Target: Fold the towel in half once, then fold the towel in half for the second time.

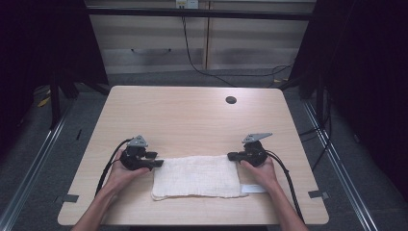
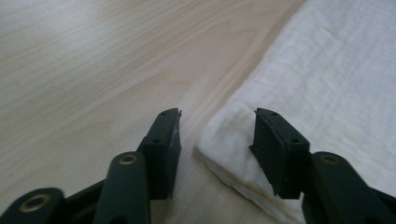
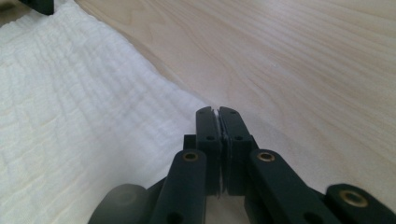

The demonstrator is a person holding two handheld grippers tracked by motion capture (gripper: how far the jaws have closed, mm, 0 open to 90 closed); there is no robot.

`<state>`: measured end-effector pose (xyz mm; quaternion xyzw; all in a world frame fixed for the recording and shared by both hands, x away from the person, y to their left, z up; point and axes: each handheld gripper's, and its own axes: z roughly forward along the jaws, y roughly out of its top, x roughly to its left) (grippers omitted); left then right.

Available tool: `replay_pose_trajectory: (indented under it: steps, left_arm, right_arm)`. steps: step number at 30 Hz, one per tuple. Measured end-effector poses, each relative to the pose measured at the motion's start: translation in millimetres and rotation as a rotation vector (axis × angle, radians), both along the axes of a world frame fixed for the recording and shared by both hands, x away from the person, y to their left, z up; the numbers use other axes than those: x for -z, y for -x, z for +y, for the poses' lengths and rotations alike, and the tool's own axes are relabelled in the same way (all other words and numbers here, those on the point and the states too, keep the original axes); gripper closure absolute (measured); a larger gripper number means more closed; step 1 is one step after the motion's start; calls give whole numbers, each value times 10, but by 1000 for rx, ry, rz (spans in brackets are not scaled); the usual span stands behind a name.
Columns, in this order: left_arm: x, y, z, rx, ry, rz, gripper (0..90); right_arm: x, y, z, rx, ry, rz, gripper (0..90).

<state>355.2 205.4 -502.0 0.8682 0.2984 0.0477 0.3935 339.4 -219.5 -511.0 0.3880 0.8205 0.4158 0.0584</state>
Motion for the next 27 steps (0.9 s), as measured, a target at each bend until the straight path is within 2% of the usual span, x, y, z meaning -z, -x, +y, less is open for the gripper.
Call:
replay_pose_trajectory:
  steps: [4, 7, 9, 10, 15, 16, 21, 27]
  left_arm:
    - [6, 19, -1, 15, 0, 1, 777]
    - [0, 37, -46, 14, -14, -13, 846]
    - [-3, 34, -58, 3, -12, -16, 855]
    - [1, 25, -56, 3, -2, -4, 857]
    - [-27, -10, -29, -21, 27, 1, 859]
    - [-40, -27, -22, -30, 53, -2, 859]
    - [-82, -65, -14, -46, 90, -15, 859]
    - [-84, -110, 37, -73, 106, -9, 859]
  right_arm:
    - [1, 0, 0, -1, 1, -4, 874]
    - [-2, 3, 3, 0, 7, -6, 874]
    - [2, 4, 0, 4, 0, -4, 874]
    - [1, 5, 1, 5, 1, -5, 874]
    - [-53, 26, 4, 12, -8, -29, 874]
    - [-67, 29, 0, 10, -12, -34, 874]
    - [-171, 60, -7, 3, -25, -63, 874]
    - [-280, 72, -5, -16, -28, -100, 872]
